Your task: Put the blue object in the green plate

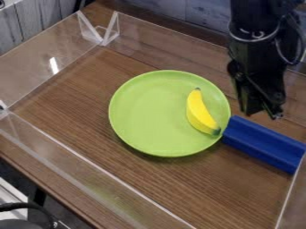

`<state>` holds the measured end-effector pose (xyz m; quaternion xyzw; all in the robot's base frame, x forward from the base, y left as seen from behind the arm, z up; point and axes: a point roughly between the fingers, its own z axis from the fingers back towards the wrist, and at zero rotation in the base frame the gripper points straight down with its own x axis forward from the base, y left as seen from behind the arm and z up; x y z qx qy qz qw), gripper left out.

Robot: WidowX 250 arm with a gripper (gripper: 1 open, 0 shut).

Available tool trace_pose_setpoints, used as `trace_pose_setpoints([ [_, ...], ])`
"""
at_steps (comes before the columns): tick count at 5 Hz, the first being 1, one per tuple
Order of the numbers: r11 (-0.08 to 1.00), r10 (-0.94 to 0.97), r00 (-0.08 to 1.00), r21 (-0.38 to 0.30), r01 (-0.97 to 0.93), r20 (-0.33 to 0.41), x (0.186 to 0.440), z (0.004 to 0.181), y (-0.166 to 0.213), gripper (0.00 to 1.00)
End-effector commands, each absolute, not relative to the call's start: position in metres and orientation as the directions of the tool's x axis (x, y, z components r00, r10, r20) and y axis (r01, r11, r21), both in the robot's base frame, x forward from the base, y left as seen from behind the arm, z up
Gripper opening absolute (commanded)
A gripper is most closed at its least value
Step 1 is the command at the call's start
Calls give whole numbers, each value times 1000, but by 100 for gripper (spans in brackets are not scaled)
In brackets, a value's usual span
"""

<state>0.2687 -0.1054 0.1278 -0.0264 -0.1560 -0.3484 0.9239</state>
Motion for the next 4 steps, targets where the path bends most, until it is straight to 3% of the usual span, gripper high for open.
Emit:
trace_pose_setpoints([
  [1,752,-630,679,75,655,377,269,143,-111,0],
  [4,753,-610,666,53,656,430,270,135,-117,0],
])
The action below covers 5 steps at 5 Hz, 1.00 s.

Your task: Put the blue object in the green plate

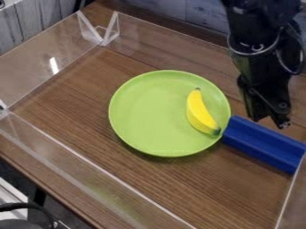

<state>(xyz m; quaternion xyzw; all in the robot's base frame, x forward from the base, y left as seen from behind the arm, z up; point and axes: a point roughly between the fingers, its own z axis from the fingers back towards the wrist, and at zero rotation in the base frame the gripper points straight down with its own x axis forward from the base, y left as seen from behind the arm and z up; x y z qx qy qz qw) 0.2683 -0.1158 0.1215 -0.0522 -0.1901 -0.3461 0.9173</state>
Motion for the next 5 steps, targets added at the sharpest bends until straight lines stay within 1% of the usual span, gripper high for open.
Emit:
trace_pose_setpoints([
  [1,753,-605,662,49,656,442,271,131,-120,0],
  [2,755,-599,660,45,654,453,272,127,-122,0],
  [3,756,-593,659,39,653,463,273,123,-124,100],
  [4,758,-586,658,33,651,473,274,120,-125,100],
  [5,760,-580,663,22,650,473,274,113,-128,100],
])
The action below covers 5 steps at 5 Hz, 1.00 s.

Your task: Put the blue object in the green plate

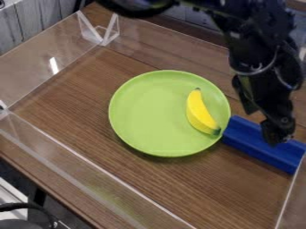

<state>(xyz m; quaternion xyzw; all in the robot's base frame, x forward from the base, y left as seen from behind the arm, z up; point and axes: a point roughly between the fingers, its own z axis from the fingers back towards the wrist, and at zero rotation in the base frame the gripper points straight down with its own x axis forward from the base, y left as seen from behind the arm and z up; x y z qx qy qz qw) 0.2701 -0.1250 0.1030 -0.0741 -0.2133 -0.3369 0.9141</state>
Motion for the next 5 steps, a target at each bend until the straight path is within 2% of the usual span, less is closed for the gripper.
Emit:
trace_pose_setpoints([
  [1,756,-583,659,20,654,476,276,101,-132,100],
  [3,748,-594,653,23,664,470,279,80,-137,100],
  [5,755,-585,658,21,656,473,284,68,-139,100],
])
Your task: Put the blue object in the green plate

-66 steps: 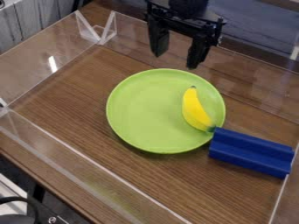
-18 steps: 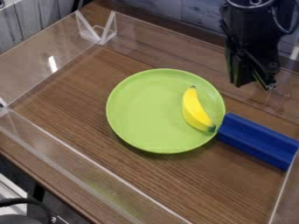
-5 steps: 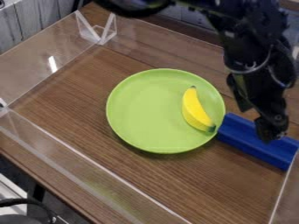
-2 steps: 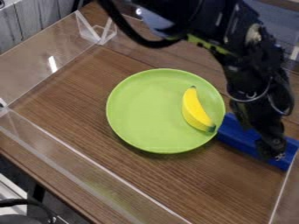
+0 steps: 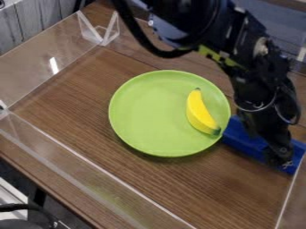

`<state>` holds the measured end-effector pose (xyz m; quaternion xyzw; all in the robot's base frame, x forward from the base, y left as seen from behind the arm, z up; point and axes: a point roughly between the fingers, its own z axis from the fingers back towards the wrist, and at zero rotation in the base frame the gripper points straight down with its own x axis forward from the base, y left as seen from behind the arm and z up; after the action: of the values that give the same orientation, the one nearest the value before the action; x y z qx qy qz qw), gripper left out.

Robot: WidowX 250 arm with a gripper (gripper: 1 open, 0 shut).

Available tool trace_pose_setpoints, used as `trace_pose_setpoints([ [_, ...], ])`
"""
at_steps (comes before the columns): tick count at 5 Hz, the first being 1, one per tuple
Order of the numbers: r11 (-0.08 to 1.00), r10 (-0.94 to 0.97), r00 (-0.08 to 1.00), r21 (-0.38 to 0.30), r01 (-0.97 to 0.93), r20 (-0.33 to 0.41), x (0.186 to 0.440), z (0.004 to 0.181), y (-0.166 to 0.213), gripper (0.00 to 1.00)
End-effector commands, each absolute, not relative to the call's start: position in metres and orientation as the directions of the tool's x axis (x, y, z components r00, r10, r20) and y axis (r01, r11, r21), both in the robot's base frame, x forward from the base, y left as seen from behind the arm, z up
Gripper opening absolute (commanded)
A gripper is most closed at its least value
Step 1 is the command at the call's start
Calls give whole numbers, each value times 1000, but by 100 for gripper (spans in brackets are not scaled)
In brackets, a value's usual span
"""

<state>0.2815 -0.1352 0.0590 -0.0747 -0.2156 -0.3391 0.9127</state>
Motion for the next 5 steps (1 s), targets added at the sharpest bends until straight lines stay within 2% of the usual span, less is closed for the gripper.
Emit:
trace_pose_setpoints([
  [1,757,-585,661,24,653,470,287,64,-138,100],
  [5,767,-582,664,47,640,469,301,56,-132,100],
])
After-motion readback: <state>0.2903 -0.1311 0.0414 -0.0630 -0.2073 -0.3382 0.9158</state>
